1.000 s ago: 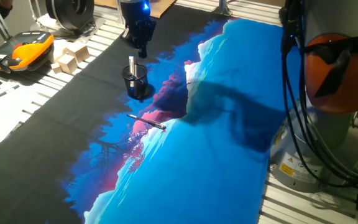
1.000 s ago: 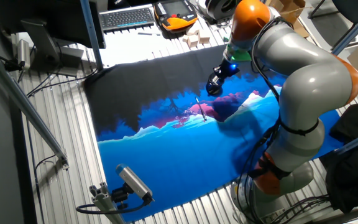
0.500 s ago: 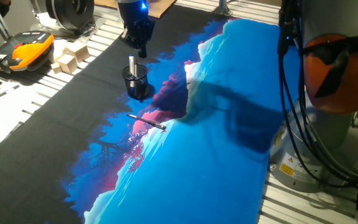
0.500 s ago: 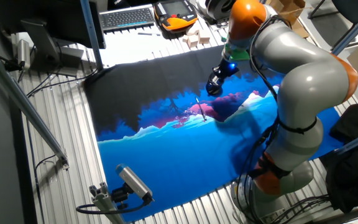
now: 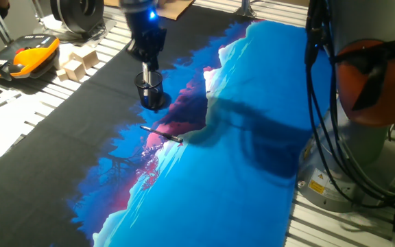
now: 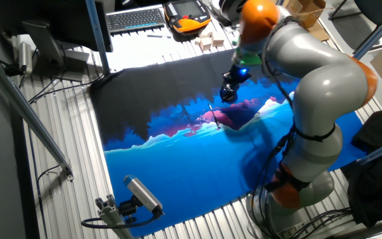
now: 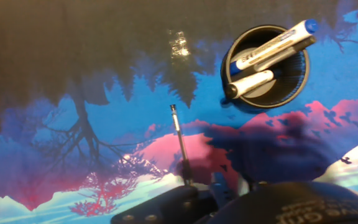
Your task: Put the pen into the pen holder
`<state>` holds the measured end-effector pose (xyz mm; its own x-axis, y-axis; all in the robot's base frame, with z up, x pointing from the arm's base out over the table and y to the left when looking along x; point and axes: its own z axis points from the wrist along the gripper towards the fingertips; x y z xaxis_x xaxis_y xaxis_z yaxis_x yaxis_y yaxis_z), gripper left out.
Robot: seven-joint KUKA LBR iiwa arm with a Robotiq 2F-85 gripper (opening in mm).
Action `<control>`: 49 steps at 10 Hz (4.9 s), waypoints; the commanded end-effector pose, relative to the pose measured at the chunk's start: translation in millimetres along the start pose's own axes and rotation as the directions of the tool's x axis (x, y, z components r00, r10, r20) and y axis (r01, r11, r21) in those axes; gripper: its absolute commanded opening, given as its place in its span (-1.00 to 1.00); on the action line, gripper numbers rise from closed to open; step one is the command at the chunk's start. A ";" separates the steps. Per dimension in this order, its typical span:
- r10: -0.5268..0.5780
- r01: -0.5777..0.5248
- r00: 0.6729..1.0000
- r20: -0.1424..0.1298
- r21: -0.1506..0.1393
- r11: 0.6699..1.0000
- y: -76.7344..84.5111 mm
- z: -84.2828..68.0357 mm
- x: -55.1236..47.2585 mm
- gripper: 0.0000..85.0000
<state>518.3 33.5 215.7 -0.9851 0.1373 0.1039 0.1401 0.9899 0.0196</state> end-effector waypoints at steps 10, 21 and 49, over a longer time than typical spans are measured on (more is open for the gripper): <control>-0.001 0.002 1.000 0.017 -0.019 1.000 34.7 68.4 -17.3 0.20; -0.082 0.082 0.997 0.005 -0.010 0.997 53.0 115.9 -34.0 0.20; -0.119 0.126 0.983 -0.139 0.043 0.991 34.4 189.6 -29.4 -0.20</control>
<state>533.1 70.0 24.8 -0.9711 0.0129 0.2382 0.0107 0.9999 -0.0103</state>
